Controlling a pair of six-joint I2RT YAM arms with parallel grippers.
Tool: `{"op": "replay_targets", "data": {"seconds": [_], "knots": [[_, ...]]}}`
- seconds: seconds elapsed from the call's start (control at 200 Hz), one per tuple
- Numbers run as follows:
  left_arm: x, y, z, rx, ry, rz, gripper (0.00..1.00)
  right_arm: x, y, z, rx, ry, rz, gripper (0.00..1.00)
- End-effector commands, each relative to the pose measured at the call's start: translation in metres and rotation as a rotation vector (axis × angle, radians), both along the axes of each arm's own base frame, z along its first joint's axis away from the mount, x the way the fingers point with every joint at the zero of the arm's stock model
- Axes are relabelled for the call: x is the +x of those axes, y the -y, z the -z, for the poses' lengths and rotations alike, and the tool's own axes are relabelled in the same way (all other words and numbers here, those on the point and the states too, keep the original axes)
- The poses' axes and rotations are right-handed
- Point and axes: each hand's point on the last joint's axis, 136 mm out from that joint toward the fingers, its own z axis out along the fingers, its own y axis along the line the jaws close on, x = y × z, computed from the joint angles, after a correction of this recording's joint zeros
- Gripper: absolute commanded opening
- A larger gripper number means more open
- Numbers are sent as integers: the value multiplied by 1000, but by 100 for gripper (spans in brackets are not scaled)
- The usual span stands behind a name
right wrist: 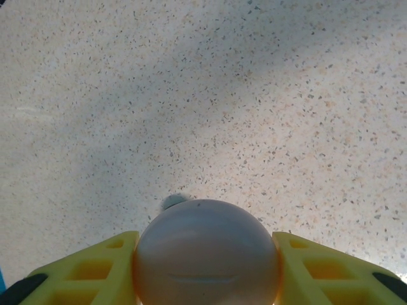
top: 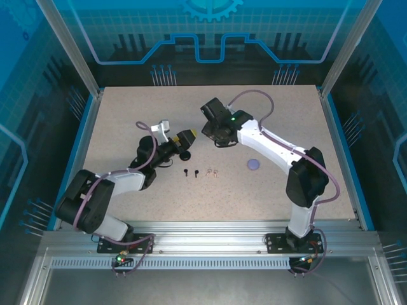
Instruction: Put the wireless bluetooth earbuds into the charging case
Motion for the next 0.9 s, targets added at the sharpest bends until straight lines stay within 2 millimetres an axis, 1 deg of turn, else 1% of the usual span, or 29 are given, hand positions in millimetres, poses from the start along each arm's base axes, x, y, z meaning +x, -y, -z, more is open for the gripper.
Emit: {"op": "replay_targets", "data": {"seconds": [0.0, 0.175, 0.39, 0.66, 0.895], "knots": [[-3, 13, -18, -76, 94, 40, 98, 0, 7, -18, 74, 39, 107, 40], [-6, 30, -14, -91, 117, 72, 96, -3, 7, -28, 105, 57, 129, 40], [-9, 50, -8, -69, 119, 115, 92, -3, 2, -37, 125, 67, 118, 40], [-5, 63, -13, -88, 135, 141, 83, -5, -3, -36, 133, 70, 114, 40], [-1, 72, -15, -118, 151, 150, 74, -7, -6, -40, 145, 82, 112, 40]]}}
